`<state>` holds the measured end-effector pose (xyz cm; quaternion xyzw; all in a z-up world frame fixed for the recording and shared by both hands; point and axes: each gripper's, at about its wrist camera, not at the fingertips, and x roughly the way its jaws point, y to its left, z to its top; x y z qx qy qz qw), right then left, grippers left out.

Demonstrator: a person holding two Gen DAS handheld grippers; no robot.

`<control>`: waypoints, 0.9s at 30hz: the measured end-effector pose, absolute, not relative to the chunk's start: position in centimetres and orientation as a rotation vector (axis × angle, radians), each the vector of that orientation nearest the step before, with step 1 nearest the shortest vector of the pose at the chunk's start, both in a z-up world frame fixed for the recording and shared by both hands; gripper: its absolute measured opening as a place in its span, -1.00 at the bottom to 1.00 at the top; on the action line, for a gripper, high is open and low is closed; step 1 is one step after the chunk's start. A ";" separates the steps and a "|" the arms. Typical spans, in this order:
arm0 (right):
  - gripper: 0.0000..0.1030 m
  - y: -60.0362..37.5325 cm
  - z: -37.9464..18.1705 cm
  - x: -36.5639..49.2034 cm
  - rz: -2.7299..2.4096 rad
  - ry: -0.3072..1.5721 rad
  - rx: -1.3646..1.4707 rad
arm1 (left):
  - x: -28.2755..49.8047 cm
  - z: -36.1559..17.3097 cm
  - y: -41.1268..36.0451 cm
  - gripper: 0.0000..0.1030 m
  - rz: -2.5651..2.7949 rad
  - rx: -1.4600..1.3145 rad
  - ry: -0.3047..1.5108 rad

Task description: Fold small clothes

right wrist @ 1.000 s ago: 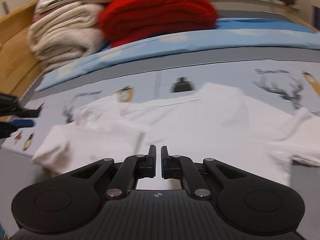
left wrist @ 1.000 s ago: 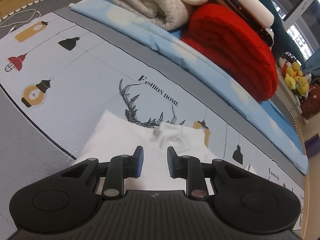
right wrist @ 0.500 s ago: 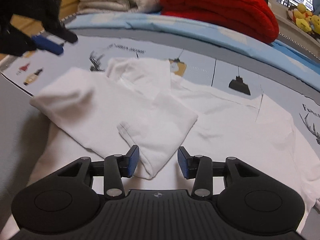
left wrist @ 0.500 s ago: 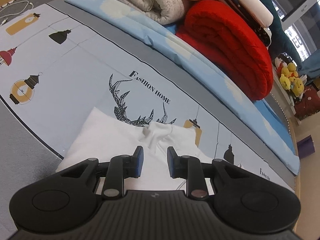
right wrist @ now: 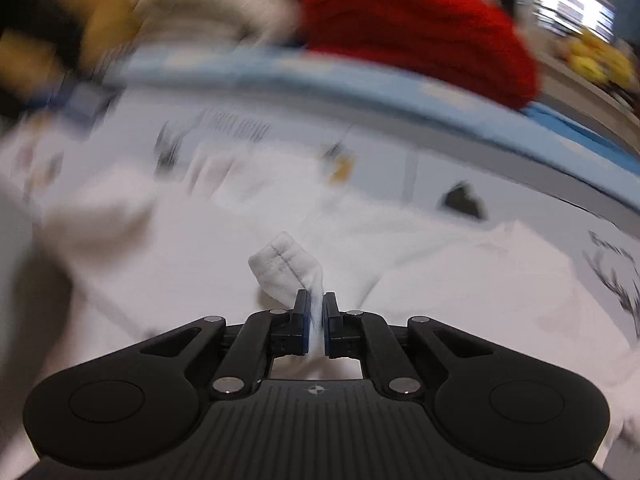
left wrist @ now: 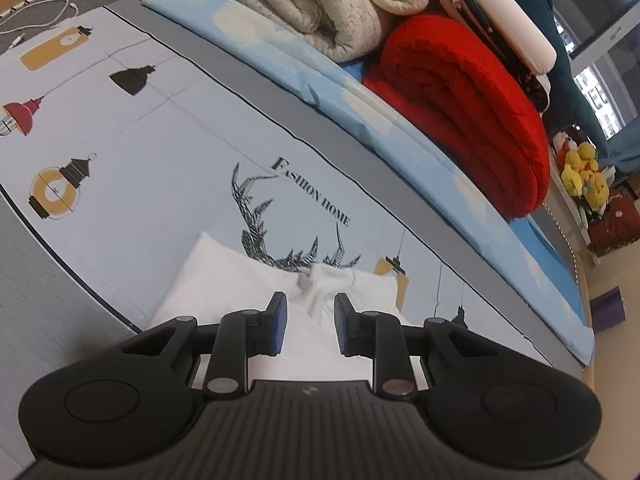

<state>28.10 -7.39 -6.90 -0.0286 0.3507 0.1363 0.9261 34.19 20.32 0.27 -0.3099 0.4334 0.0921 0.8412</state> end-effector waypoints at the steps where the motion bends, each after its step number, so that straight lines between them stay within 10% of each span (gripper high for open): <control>1: -0.90 -9.0 -5.9 28.0 0.239 0.671 0.028 | 34.2 0.3 20.5 -0.47 0.197 -0.651 0.914; 12: -0.79 -22.6 -11.0 28.8 -0.162 0.899 0.578 | 34.5 -0.4 20.0 -0.45 0.216 -0.631 0.932; 16: -0.35 -23.9 -11.9 29.1 -0.167 0.928 0.629 | 34.6 -0.5 19.9 -0.42 0.224 -0.628 0.934; 27: -0.78 -23.9 -10.4 29.3 -0.040 0.860 0.612 | 34.8 -0.7 20.6 -0.42 0.261 -0.612 0.936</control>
